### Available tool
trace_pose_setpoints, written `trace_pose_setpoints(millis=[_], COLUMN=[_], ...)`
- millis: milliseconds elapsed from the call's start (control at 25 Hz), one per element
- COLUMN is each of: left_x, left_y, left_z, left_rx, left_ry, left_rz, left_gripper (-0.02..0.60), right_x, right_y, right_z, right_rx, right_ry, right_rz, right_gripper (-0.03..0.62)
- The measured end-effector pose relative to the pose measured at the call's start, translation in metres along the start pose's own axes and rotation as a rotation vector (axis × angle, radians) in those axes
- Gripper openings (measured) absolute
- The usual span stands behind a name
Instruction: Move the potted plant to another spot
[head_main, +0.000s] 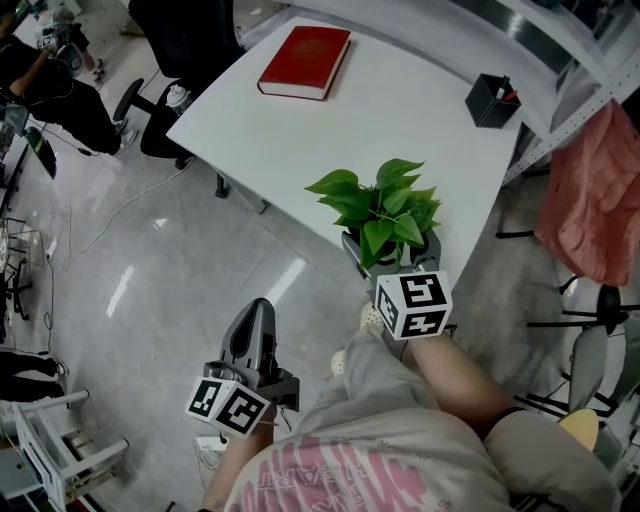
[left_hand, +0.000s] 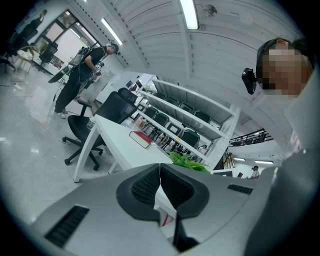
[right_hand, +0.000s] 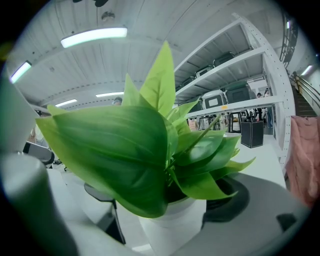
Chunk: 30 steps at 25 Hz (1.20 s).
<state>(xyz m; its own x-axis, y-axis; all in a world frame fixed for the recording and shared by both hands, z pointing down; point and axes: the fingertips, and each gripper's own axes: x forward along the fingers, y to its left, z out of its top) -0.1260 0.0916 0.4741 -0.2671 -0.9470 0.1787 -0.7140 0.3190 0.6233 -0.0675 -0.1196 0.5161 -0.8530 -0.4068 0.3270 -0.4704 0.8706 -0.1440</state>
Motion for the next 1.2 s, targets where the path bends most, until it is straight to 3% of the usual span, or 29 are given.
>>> trace_pose_setpoints(millis=[720, 1200], left_x=[-0.005, -0.013], left_y=[0.0, -0.013], left_z=[0.004, 0.024], left_rx=[0.007, 0.016], left_ry=[0.003, -0.037], left_rz=[-0.028, -0.068], left_gripper=[0.025, 0.025], right_x=[-0.014, -0.037], right_y=[0.013, 0.02], right_z=[0.003, 0.041], right_rx=[0.053, 0.022], right_ry=[-0.017, -0.091], right_rz=[0.016, 0.002], right_gripper=[0.511, 0.511])
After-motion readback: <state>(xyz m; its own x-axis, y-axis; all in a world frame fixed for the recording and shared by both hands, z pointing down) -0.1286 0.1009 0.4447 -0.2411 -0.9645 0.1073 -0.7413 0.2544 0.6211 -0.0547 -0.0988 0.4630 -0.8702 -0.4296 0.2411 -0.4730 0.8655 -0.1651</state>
